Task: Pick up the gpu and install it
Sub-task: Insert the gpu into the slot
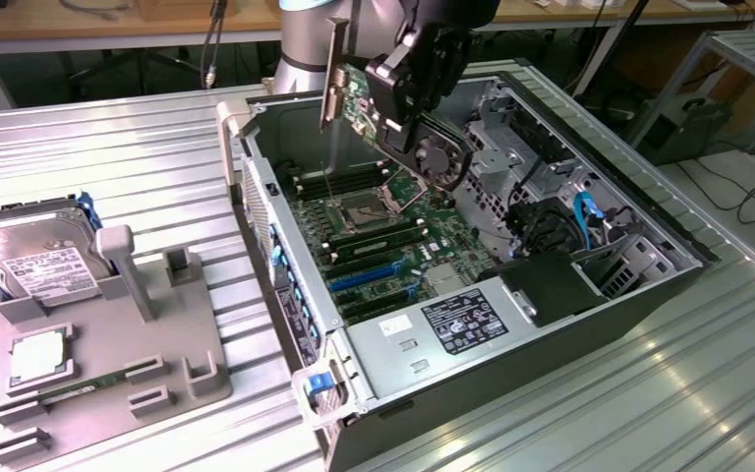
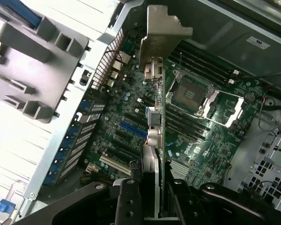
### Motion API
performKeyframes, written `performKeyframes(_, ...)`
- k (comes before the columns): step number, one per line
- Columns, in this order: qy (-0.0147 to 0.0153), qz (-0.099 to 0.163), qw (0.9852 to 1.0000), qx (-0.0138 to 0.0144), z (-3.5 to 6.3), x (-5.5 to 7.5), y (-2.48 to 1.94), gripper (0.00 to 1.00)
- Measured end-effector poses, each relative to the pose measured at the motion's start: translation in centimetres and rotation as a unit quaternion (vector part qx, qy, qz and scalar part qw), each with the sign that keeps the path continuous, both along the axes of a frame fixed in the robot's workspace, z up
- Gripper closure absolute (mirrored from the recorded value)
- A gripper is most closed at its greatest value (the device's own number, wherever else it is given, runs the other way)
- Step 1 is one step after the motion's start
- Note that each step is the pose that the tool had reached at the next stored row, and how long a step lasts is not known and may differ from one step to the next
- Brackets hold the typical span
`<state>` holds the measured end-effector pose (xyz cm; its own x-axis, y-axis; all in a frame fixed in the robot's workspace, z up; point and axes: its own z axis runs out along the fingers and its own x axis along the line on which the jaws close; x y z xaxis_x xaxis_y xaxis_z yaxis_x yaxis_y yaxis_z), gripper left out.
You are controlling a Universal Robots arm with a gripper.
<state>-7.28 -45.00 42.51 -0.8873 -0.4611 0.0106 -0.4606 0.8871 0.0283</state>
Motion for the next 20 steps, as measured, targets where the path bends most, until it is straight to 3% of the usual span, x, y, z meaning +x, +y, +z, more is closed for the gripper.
performKeyframes(13,0.0000,0.035,0.9994,-0.0003,-0.04,0.85,0.00,0.73)
performKeyframes(20,0.0000,0.076,0.9971,-0.0003,-0.05,0.95,0.00,0.73)
